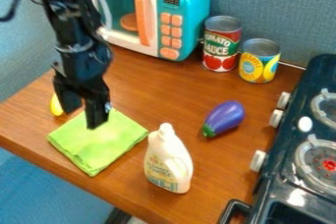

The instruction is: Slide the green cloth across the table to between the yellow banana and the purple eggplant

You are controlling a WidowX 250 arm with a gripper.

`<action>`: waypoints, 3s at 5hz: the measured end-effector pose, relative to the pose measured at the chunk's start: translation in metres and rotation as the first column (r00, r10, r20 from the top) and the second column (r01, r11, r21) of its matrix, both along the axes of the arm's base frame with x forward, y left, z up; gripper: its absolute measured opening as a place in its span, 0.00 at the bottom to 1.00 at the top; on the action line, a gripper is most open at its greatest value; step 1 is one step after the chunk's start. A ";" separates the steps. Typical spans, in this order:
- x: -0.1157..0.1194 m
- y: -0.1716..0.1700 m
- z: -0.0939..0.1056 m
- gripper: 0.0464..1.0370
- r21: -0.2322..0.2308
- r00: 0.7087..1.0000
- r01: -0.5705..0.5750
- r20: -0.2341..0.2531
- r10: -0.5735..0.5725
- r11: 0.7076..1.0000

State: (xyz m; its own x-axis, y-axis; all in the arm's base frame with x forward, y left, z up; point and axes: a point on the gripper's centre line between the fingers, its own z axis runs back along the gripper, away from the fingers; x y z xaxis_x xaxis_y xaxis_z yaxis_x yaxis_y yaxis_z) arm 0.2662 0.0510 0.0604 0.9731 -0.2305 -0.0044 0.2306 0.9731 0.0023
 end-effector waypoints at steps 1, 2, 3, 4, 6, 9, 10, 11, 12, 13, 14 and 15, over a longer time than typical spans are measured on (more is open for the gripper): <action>0.007 0.003 -0.013 0.96 0.035 0.998 0.029 -0.050 -0.027 0.999; 0.006 0.012 -0.027 0.96 0.082 0.991 0.034 -0.133 -0.022 0.996; 0.005 0.003 -0.037 0.96 0.111 0.975 0.073 -0.215 -0.047 0.991; 0.003 0.001 -0.044 0.96 0.110 0.968 0.075 -0.247 -0.046 0.991; 0.026 -0.005 -0.044 0.96 0.060 0.980 0.080 -0.189 -0.068 0.995; 0.105 -0.025 -0.041 0.96 -0.024 0.995 0.090 -0.033 -0.090 0.996; 0.119 -0.030 -0.041 0.96 -0.057 0.999 0.045 -0.001 -0.045 0.997; 0.123 -0.035 -0.040 0.96 -0.084 0.997 -0.074 0.032 0.077 0.994; 0.111 -0.035 -0.033 0.96 -0.110 0.957 -0.268 0.080 0.277 0.957; 0.110 -0.027 -0.005 0.96 -0.082 0.931 -0.334 0.127 0.342 0.939; 0.110 -0.023 0.016 0.96 -0.057 0.943 -0.284 0.164 0.289 0.957; 0.110 -0.022 0.031 0.96 -0.026 0.967 -0.196 0.161 0.197 0.980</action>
State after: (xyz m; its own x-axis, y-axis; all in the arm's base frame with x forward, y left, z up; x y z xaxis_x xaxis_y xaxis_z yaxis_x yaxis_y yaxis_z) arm 0.3761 0.0294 0.0918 0.9868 -0.0340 0.1583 0.0322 0.9994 0.0140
